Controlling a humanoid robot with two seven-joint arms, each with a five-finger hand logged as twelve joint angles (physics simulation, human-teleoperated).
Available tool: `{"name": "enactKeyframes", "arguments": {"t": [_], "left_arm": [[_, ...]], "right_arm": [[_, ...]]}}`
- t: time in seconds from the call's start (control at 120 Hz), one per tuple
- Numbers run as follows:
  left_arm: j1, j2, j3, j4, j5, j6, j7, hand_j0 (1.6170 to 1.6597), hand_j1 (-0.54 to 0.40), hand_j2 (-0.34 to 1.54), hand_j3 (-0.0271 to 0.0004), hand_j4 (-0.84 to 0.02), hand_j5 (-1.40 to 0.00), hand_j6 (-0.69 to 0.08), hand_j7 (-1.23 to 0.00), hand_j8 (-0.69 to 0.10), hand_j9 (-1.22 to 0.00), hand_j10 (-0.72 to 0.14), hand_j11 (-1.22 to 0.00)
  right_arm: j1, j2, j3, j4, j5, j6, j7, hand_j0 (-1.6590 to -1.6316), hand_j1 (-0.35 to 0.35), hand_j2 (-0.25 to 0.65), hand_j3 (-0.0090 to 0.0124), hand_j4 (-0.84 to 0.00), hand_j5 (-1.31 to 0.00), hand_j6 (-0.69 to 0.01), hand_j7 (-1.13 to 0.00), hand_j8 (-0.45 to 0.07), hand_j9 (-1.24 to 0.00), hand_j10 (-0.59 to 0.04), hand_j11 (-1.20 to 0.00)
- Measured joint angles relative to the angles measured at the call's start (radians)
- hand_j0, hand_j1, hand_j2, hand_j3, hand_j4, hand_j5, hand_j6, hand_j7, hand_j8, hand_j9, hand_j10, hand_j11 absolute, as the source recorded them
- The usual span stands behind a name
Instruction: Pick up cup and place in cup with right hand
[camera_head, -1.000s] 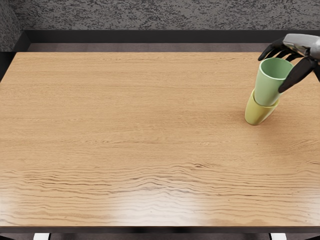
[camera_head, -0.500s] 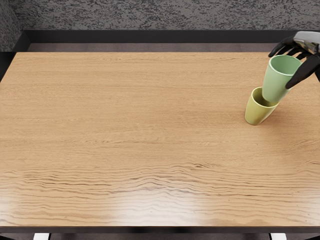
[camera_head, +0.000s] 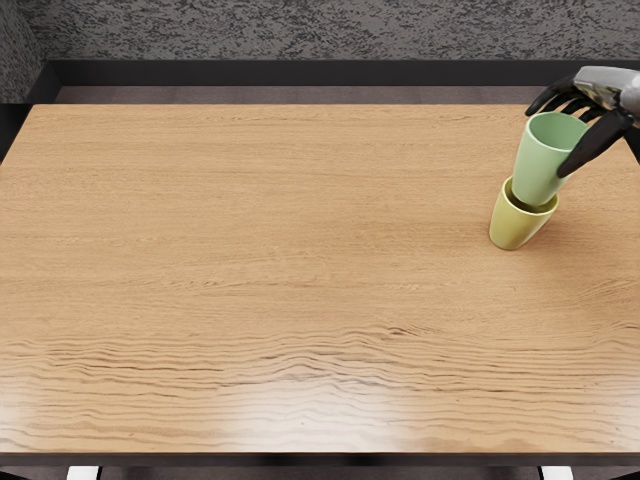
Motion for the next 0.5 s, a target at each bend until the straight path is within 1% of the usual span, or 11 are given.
{"name": "enactKeyframes", "arguments": {"t": [0.217,0.225,0.342,0.5], "left_arm": [[0.000,0.000,0.000,0.000,0.000,0.000,0.000,1.6581,0.349,0.00,0.0000,0.000,0.00,0.000,0.00,0.000,0.00,0.000,0.00],[0.000,0.000,0.000,0.000,0.000,0.000,0.000,1.6581,0.349,0.00,0.0000,0.000,0.00,0.000,0.00,0.000,0.00,0.000,0.00],[0.000,0.000,0.000,0.000,0.000,0.000,0.000,1.6581,0.349,0.00,0.0000,0.000,0.00,0.000,0.00,0.000,0.00,0.000,0.00],[0.000,0.000,0.000,0.000,0.000,0.000,0.000,1.6581,0.349,0.00,0.0000,0.000,0.00,0.000,0.00,0.000,0.00,0.000,0.00]], "right_arm": [[0.000,0.009,-0.003,-0.008,-0.001,0.000,0.000,-1.6573,0.106,0.111,-0.0003,-0.436,-0.57,-0.345,-0.57,-0.336,-0.57,-0.437,-0.57],[0.000,0.009,-0.003,-0.009,-0.001,0.000,0.000,-1.6573,0.105,0.113,-0.0002,-0.436,-0.57,-0.336,-0.57,-0.338,-0.57,-0.437,-0.57],[-0.001,0.005,-0.005,-0.013,-0.001,0.000,0.000,-1.6574,0.108,0.115,0.0001,-0.435,-0.57,-0.344,-0.57,-0.336,-0.57,-0.436,-0.57],[-0.004,0.008,-0.006,-0.015,-0.002,0.000,0.000,-1.6575,0.105,0.112,-0.0001,-0.434,-0.56,-0.348,-0.56,-0.339,-0.56,-0.434,-0.56]]}}
